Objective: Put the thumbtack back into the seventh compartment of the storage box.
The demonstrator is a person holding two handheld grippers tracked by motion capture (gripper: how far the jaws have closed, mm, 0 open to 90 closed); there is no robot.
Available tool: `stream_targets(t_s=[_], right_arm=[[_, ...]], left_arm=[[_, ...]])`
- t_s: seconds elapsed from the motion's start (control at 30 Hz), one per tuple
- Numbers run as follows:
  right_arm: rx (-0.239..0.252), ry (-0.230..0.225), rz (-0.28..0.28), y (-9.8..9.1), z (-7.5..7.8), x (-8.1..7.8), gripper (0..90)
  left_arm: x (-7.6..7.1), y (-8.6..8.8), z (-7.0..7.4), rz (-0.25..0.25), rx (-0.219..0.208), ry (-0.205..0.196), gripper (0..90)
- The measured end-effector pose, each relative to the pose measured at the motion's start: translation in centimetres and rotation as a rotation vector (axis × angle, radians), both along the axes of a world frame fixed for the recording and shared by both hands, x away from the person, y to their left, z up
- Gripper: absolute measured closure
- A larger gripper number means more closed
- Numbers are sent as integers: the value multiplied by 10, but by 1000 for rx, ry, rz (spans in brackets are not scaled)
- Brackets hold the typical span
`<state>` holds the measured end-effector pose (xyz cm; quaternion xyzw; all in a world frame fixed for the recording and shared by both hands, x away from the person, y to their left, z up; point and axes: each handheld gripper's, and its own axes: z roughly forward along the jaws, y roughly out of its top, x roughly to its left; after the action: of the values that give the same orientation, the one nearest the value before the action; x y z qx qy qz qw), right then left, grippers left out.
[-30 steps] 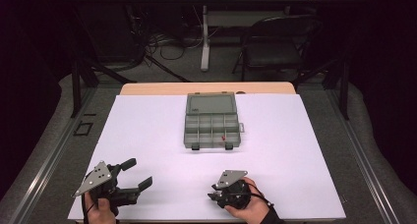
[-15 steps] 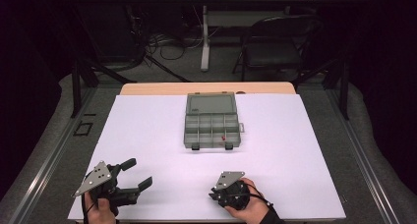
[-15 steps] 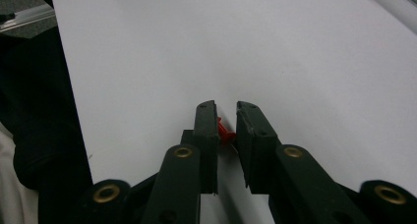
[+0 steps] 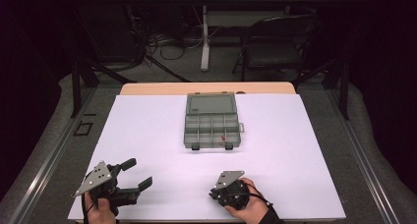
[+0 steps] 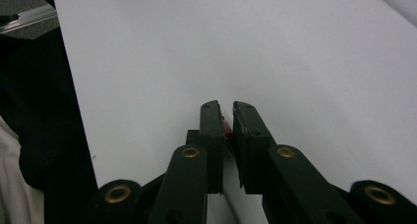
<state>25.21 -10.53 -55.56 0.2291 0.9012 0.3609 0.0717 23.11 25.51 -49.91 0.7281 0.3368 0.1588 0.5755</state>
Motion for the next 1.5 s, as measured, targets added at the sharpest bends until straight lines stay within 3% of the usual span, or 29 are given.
stream_targets(t_s=[0.53,0.83,1.2,1.5], right_arm=[[32,-2,-23,-4,7,2,839],[76,-16,-47,-9,20,7,839],[142,-41,-106,-14,42,30,839],[144,-54,-151,-14,68,63,839]], left_arm=[[0,0,0,2,0,-1,121],[0,1,0,6,-6,0,121],[3,0,-1,7,-5,7,121],[2,3,-1,10,-12,6,121]])
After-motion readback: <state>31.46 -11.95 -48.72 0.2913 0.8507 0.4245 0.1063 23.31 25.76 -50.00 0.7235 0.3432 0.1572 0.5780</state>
